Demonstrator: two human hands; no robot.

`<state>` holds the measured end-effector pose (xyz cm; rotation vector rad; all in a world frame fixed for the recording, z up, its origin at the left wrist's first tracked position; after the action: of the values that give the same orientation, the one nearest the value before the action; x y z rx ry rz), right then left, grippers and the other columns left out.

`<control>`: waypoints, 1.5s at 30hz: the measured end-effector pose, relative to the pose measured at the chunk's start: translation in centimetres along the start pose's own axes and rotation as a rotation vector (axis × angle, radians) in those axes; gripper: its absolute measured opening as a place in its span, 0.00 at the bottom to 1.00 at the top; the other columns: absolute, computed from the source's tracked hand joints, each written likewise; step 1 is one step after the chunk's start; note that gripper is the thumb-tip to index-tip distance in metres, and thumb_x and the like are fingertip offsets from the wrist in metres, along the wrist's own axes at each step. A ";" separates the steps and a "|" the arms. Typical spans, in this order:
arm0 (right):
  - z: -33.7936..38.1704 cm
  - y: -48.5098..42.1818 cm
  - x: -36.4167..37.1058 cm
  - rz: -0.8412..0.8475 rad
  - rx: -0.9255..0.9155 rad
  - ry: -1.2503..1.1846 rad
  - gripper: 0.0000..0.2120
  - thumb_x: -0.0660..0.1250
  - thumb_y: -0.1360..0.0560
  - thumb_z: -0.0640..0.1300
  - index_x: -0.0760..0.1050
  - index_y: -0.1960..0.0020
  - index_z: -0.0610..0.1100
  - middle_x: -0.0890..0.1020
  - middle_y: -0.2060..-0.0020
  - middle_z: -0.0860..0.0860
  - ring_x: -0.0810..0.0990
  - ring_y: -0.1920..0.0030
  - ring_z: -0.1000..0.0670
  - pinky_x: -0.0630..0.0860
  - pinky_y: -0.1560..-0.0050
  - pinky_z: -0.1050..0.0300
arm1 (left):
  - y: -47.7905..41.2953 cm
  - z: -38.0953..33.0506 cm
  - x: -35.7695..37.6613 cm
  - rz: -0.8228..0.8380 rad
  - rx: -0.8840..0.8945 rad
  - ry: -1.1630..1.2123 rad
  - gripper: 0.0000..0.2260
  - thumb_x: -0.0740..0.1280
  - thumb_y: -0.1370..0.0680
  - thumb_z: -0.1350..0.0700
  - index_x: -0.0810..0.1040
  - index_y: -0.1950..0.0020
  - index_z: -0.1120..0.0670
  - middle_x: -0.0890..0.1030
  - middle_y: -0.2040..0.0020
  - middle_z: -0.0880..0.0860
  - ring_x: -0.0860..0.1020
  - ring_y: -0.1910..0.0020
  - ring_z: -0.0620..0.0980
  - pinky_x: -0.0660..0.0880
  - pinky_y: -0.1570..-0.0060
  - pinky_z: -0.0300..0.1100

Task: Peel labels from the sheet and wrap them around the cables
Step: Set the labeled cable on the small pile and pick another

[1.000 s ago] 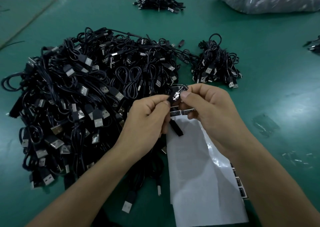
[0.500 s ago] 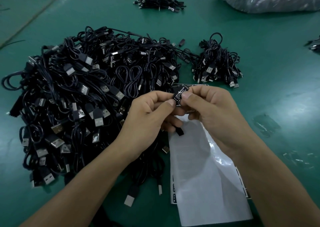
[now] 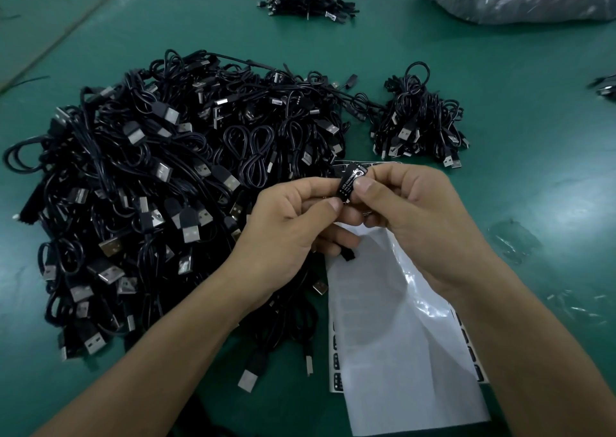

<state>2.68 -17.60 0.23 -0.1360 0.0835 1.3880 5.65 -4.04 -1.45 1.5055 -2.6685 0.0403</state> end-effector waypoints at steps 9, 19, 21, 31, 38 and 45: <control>0.0 0.1 -0.2 -0.012 0.018 -0.004 0.10 0.66 0.20 0.39 0.80 0.58 0.39 0.81 0.66 0.50 0.76 0.63 0.52 0.75 0.62 0.64 | 0.1 -0.1 0.2 0.004 0.008 -0.025 0.11 0.60 0.17 0.64 0.82 0.45 0.54 0.85 0.62 0.51 0.82 0.68 0.47 0.78 0.67 0.37; 0.1 0.1 -0.4 -0.050 -0.006 0.046 0.09 0.68 0.21 0.39 0.81 0.60 0.43 0.81 0.68 0.51 0.76 0.65 0.55 0.75 0.63 0.66 | 0.1 -0.1 0.3 0.015 0.008 -0.017 0.12 0.61 0.17 0.65 0.82 0.47 0.54 0.85 0.60 0.52 0.84 0.66 0.48 0.77 0.67 0.35; 0.1 0.1 -0.4 -0.053 -0.012 0.054 0.09 0.68 0.21 0.39 0.81 0.60 0.44 0.81 0.68 0.51 0.76 0.65 0.55 0.75 0.63 0.65 | 0.1 -0.1 0.3 0.017 0.009 -0.022 0.11 0.61 0.17 0.65 0.82 0.47 0.55 0.85 0.60 0.52 0.84 0.66 0.48 0.78 0.67 0.35; 0.2 0.3 -0.8 -0.135 -0.047 0.179 0.09 0.70 0.22 0.44 0.82 0.61 0.47 0.84 0.64 0.47 0.82 0.57 0.41 0.80 0.53 0.41 | 0.1 -0.2 0.5 0.021 0.016 -0.020 0.12 0.60 0.17 0.66 0.82 0.48 0.54 0.85 0.61 0.52 0.83 0.67 0.47 0.77 0.68 0.36; 0.4 0.3 -0.9 -0.160 -0.052 0.219 0.08 0.70 0.23 0.46 0.82 0.61 0.49 0.84 0.64 0.49 0.82 0.59 0.44 0.80 0.54 0.40 | 0.2 -0.1 0.5 0.016 0.011 -0.040 0.12 0.61 0.17 0.66 0.82 0.47 0.53 0.86 0.59 0.52 0.84 0.66 0.48 0.78 0.66 0.36; 0.4 0.3 -0.9 -0.169 -0.053 0.242 0.09 0.70 0.23 0.46 0.82 0.62 0.49 0.84 0.65 0.48 0.82 0.59 0.44 0.80 0.54 0.39 | 0.2 -0.2 0.5 0.015 0.014 -0.036 0.12 0.61 0.18 0.66 0.81 0.47 0.53 0.86 0.60 0.52 0.84 0.66 0.47 0.78 0.67 0.36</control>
<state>2.20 -18.33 0.71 -0.3475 0.2315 1.2006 5.23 -4.35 -1.21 1.5051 -2.7128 0.0335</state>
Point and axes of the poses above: each hand's wrist, its own y-axis away from the middle knuckle, its own x-axis out of the palm, z = x × y, the point moved 7 cm from there along -y, towards the middle knuckle
